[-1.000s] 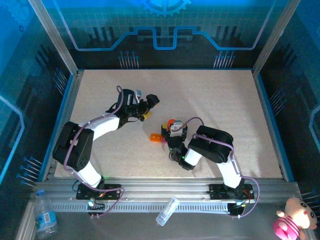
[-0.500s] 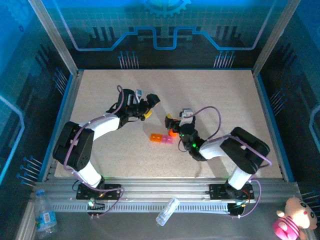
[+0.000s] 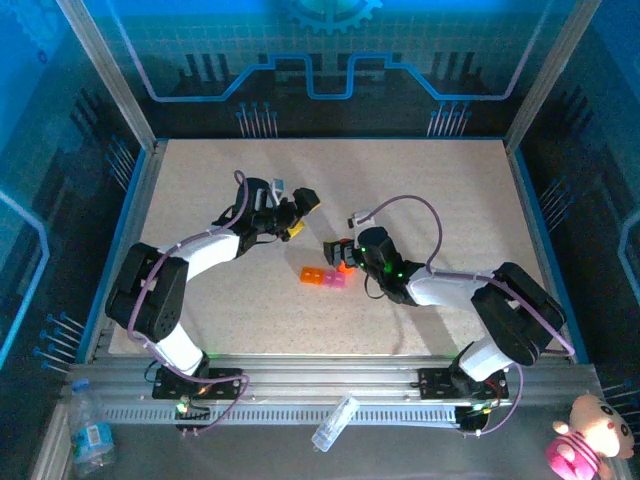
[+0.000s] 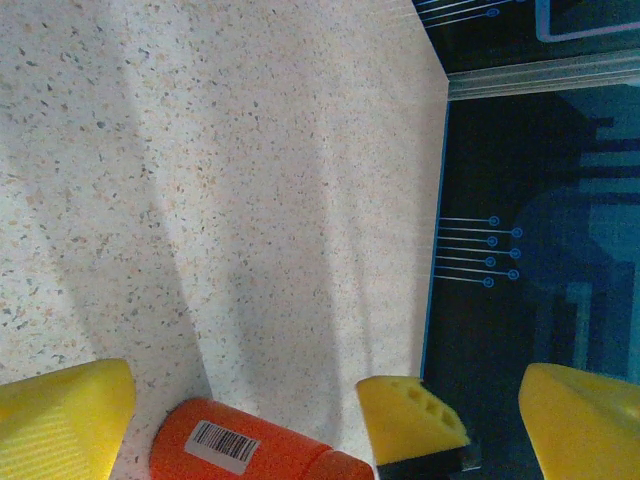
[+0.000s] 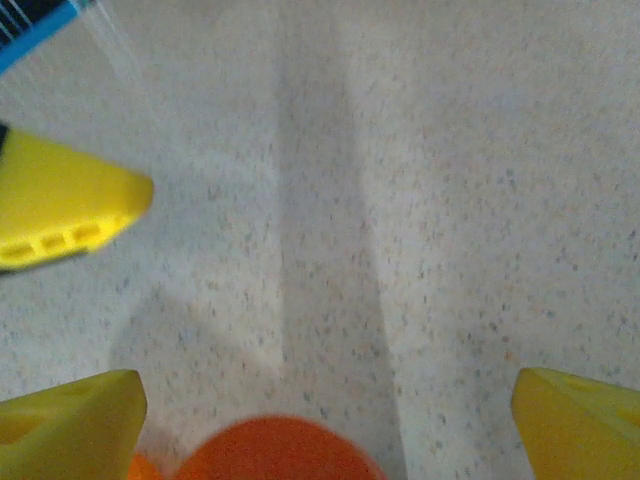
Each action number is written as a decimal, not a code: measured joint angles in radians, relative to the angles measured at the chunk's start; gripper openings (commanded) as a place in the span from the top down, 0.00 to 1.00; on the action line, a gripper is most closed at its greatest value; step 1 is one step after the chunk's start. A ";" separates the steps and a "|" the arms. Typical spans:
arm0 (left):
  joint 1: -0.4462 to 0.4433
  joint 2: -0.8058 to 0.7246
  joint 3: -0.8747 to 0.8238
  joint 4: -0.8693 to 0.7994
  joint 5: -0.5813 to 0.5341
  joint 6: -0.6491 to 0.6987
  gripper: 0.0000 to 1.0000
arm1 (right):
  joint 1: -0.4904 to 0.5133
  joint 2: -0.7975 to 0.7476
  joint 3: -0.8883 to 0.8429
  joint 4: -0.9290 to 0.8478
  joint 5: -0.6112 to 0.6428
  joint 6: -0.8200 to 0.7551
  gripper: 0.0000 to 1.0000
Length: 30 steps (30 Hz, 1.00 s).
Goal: Sort the pills into containers
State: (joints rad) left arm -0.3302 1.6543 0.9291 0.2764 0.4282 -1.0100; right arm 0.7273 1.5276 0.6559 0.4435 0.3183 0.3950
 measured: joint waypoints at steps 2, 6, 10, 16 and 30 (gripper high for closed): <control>0.000 0.000 0.000 0.000 0.000 0.007 0.01 | 0.000 0.000 0.000 -0.036 -0.013 -0.005 0.09; 0.005 0.000 0.000 -0.001 0.000 0.017 0.01 | 0.000 0.000 0.000 -0.073 -0.025 -0.016 0.21; 0.012 0.000 0.000 -0.001 0.000 0.018 0.01 | 0.000 0.003 0.002 -0.088 -0.037 -0.028 0.41; 0.016 -0.006 0.000 -0.001 0.000 0.018 0.01 | -0.004 0.019 0.024 -0.098 -0.035 -0.045 0.62; 0.046 -0.079 -0.029 -0.008 0.000 0.032 0.01 | -0.234 -0.050 0.024 -0.122 0.159 -0.047 0.62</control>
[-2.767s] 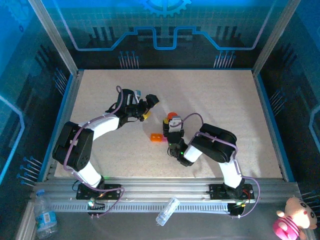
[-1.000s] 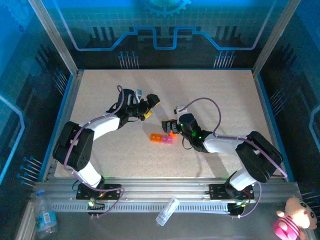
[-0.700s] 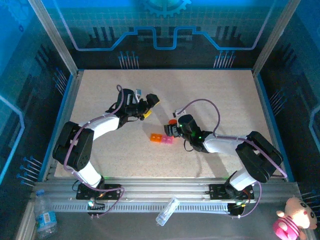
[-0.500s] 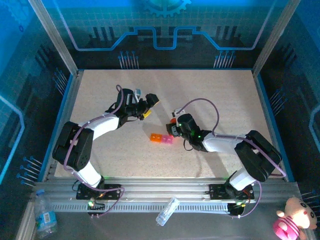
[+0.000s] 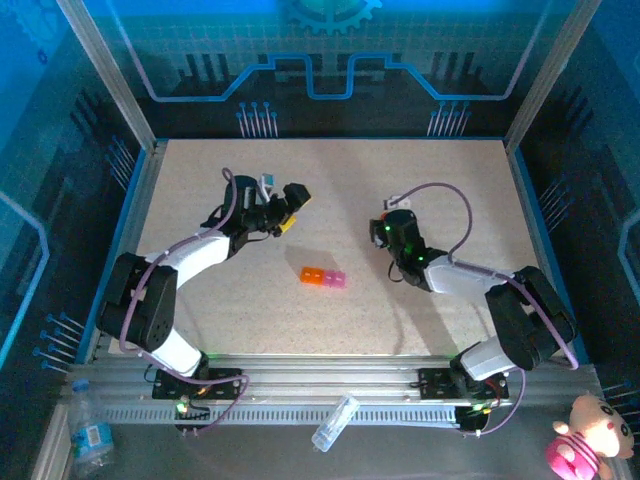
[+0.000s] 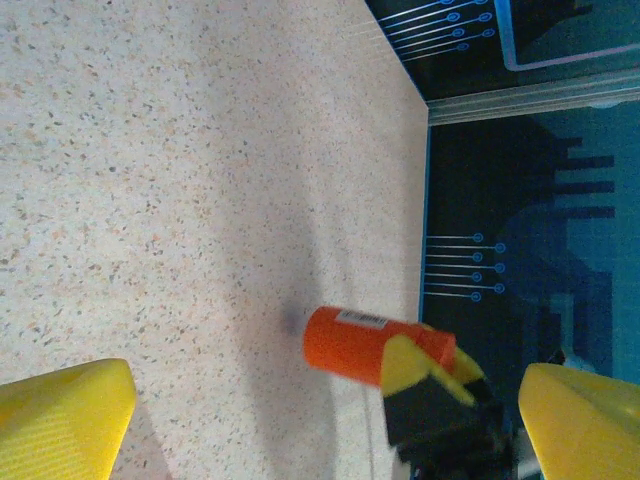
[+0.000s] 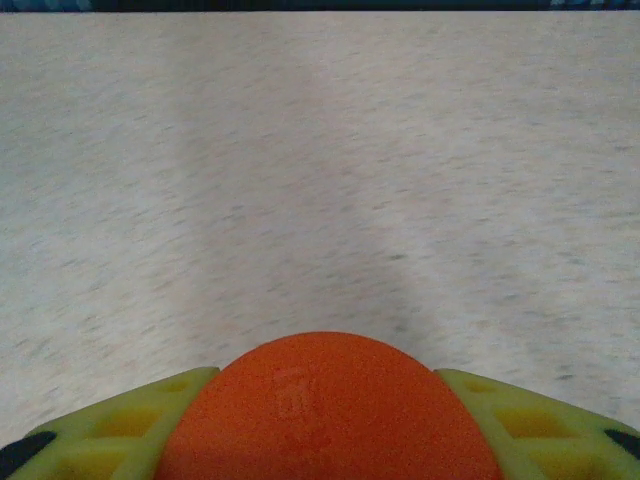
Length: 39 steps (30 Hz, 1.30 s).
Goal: Sort the pills into containers
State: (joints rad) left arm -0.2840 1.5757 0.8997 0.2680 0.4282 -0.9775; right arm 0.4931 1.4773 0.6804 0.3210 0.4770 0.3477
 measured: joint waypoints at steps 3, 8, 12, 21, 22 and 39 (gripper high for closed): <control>0.001 -0.014 -0.015 -0.001 0.000 0.010 0.01 | -0.057 0.003 0.000 -0.010 0.022 0.000 0.61; 0.001 -0.019 -0.026 -0.001 0.000 0.011 0.01 | -0.098 0.038 0.000 -0.022 0.029 0.019 0.59; 0.001 -0.021 -0.029 -0.001 0.000 0.011 0.01 | -0.101 0.063 -0.002 -0.024 0.028 0.042 0.55; 0.001 -0.051 -0.033 -0.010 0.000 0.011 0.01 | -0.101 0.063 -0.028 0.002 0.015 0.088 0.29; 0.001 -0.054 -0.034 -0.010 0.000 0.011 0.01 | -0.101 0.062 -0.035 0.000 0.013 0.092 0.27; 0.037 -0.188 -0.147 -0.074 -0.024 0.050 0.01 | -0.087 -0.472 0.003 -0.254 -0.159 0.064 0.25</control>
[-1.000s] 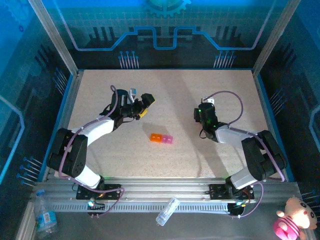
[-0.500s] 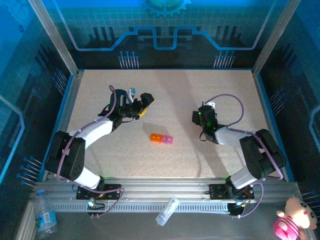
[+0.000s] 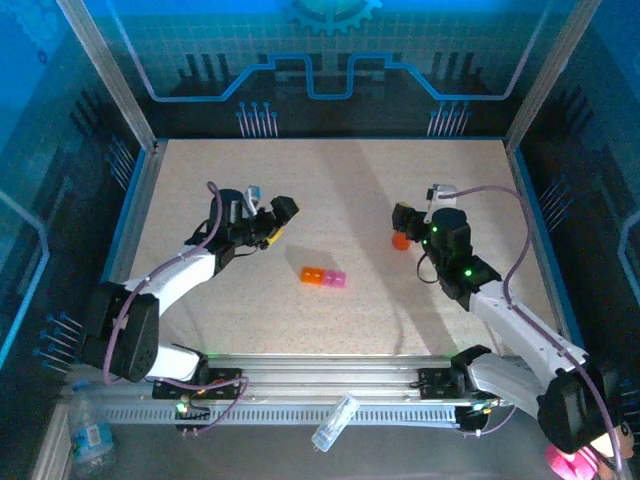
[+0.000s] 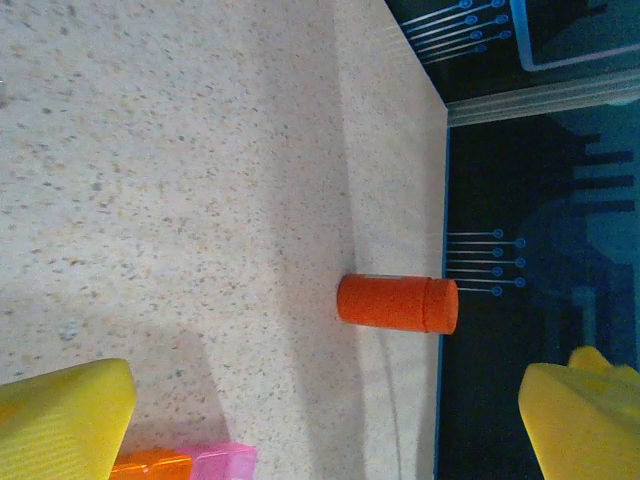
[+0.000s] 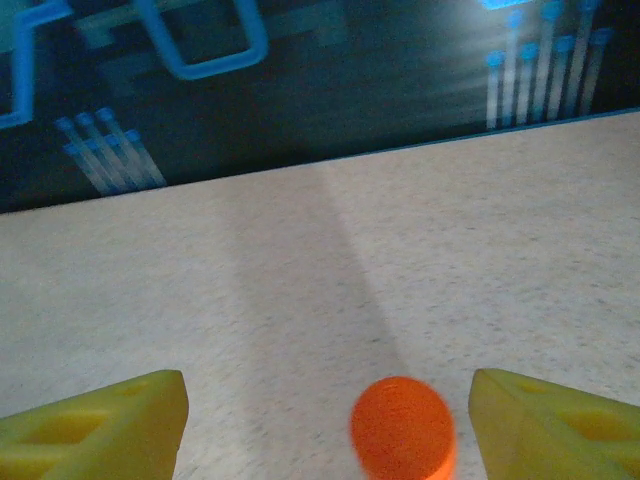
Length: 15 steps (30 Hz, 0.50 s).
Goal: Sort the pills into containers
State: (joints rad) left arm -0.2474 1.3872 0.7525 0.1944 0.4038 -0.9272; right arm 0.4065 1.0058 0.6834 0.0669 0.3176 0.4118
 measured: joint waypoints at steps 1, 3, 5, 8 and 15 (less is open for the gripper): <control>0.006 -0.014 -0.010 -0.011 -0.005 0.008 0.01 | 0.011 0.002 0.020 -0.029 -0.028 -0.005 0.25; 0.025 -0.051 -0.033 -0.037 -0.014 0.023 0.01 | 0.061 0.026 0.071 -0.099 -0.095 -0.023 0.25; 0.043 -0.086 -0.051 -0.065 -0.021 0.040 0.01 | 0.129 0.065 0.106 -0.150 -0.142 -0.039 0.25; 0.064 -0.127 -0.065 -0.096 -0.029 0.056 0.01 | 0.234 0.166 0.137 -0.191 -0.209 -0.053 0.24; 0.074 -0.145 -0.066 -0.127 -0.037 0.071 0.01 | 0.278 0.494 0.185 -0.204 -0.369 -0.042 0.23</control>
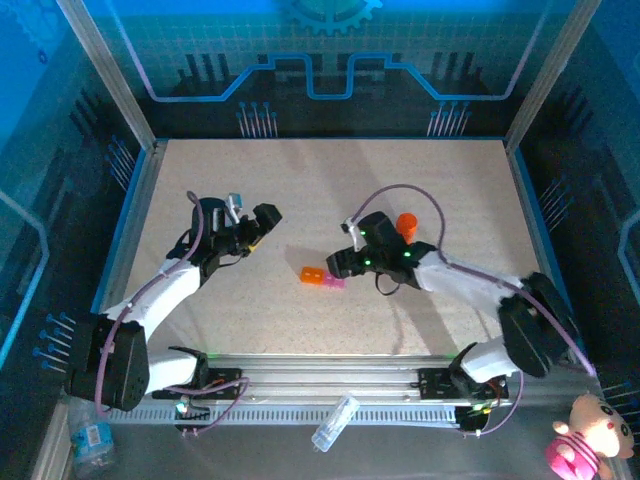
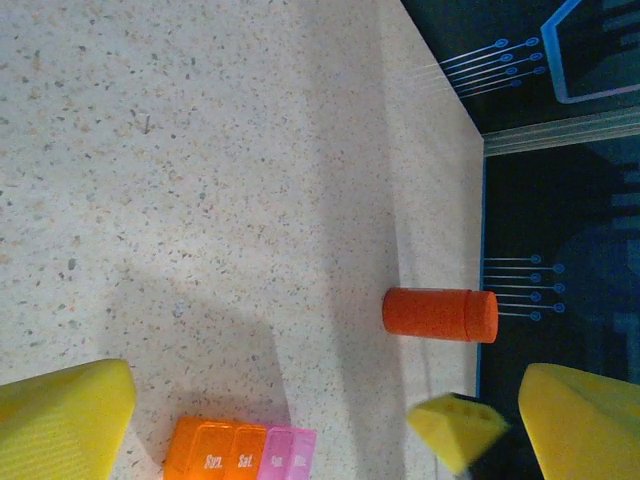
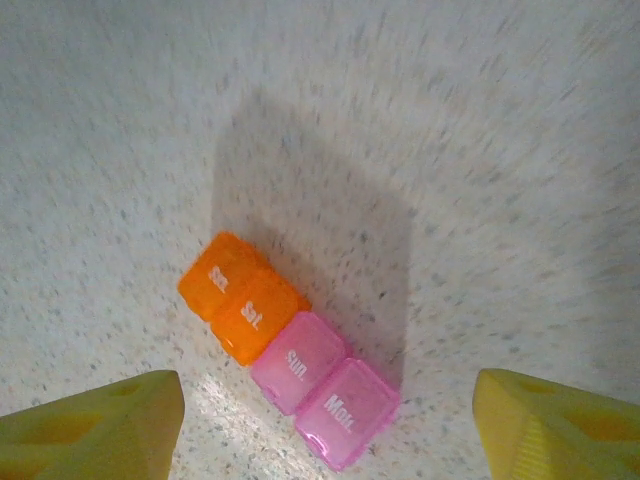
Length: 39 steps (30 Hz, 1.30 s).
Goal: Sort the pills into containers
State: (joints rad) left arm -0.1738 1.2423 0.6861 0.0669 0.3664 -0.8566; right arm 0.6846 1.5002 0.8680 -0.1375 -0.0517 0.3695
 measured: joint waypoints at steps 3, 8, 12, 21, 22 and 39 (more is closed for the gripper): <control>0.000 0.000 0.000 -0.010 0.000 0.002 0.01 | 0.000 0.116 0.042 0.011 -0.061 0.011 0.22; 0.001 0.000 0.000 -0.020 0.000 0.013 0.01 | 0.001 0.235 0.087 0.048 -0.121 0.034 0.22; 0.001 0.000 0.000 -0.022 0.000 0.022 0.01 | 0.001 0.269 0.093 0.061 -0.148 0.047 0.23; 0.002 0.000 0.000 -0.022 0.000 0.026 0.01 | 0.005 0.269 0.086 0.082 -0.202 0.084 0.23; 0.002 0.000 0.000 -0.022 0.000 0.026 0.01 | 0.009 0.264 0.079 0.089 -0.207 0.088 0.23; 0.011 0.000 0.000 -0.029 0.000 0.029 0.01 | 0.121 0.104 -0.030 0.059 -0.056 0.047 0.20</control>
State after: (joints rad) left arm -0.1631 1.2427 0.6865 0.0383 0.3668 -0.8272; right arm 0.8059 1.6043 0.8379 -0.0788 -0.1081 0.4160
